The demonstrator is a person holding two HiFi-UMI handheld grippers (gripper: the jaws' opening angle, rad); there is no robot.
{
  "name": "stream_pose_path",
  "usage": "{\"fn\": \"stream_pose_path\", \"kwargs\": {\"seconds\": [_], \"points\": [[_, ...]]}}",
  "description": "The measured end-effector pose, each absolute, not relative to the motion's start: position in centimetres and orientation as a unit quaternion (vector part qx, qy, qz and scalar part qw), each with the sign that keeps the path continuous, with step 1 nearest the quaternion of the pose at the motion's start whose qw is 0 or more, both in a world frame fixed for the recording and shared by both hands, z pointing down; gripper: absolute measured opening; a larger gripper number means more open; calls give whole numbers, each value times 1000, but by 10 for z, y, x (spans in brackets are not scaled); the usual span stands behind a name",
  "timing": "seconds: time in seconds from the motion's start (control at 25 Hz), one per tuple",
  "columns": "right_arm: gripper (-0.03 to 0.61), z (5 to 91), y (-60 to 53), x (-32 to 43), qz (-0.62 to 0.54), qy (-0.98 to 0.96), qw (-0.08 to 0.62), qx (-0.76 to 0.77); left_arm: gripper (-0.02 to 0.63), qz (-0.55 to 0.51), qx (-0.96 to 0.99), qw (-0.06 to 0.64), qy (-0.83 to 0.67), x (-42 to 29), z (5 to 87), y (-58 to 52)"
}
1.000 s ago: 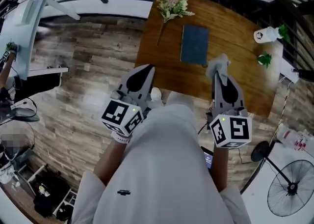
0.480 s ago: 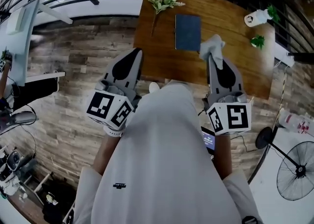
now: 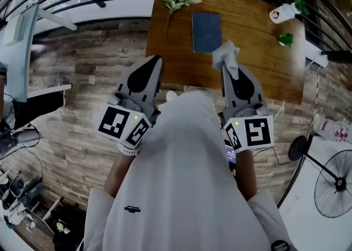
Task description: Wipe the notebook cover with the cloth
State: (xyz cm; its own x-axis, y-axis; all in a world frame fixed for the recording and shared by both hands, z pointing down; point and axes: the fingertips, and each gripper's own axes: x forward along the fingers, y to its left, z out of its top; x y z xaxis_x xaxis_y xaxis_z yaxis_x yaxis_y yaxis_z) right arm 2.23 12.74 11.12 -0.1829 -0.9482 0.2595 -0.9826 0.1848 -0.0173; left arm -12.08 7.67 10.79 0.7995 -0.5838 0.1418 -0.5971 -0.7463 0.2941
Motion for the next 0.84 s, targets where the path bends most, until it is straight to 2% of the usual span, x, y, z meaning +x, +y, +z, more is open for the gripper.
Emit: {"fn": "stream_pose_path", "kwargs": {"seconds": [0.84], "points": [[35,116,158,38,102,-743,86,656,18,25,932,177,-316,-128,117,102]]}}
